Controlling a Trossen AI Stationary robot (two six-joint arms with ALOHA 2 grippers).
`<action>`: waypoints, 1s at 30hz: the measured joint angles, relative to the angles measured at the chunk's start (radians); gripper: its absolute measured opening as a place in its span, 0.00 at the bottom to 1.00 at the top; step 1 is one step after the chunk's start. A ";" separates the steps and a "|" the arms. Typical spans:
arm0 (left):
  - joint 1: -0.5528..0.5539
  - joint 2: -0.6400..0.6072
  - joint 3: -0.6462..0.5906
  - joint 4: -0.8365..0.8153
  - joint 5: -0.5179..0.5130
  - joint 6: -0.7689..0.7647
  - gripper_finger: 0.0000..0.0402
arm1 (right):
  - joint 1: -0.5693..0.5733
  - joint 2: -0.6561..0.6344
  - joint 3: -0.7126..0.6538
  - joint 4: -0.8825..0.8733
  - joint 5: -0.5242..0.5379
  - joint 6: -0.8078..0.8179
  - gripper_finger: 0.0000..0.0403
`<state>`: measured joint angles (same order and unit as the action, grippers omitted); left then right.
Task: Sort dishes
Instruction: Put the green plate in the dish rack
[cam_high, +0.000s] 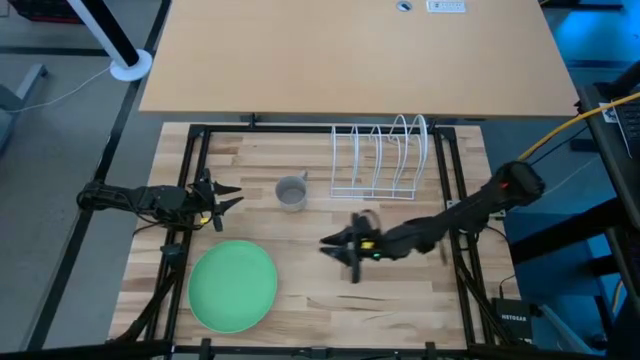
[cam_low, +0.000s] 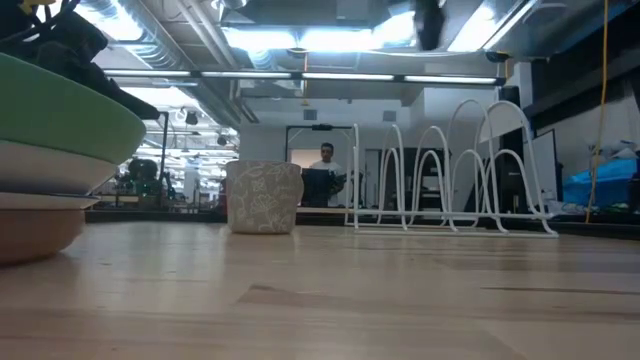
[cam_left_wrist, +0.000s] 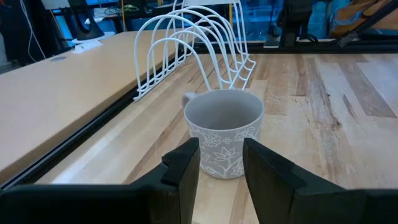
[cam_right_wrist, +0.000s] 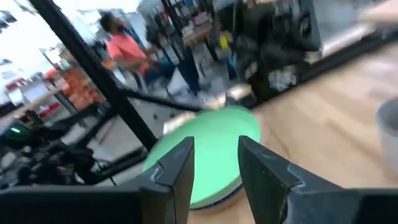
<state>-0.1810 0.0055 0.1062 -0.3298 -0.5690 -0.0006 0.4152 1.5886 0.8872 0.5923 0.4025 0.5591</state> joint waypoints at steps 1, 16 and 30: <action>0.000 0.000 0.000 0.000 0.000 0.000 0.29 | -0.011 0.035 0.038 -0.040 -0.007 0.029 0.32; 0.000 -0.001 0.000 0.003 0.000 -0.218 0.29 | -0.110 0.452 0.517 -0.371 -0.137 0.377 0.32; 0.000 0.000 0.000 0.003 0.000 -0.255 0.29 | -0.108 0.592 0.620 -0.439 -0.167 0.576 0.32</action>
<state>-0.1807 0.0053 0.1059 -0.3267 -0.5687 -0.2554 0.3069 2.1809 1.5074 0.1535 0.2351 1.1350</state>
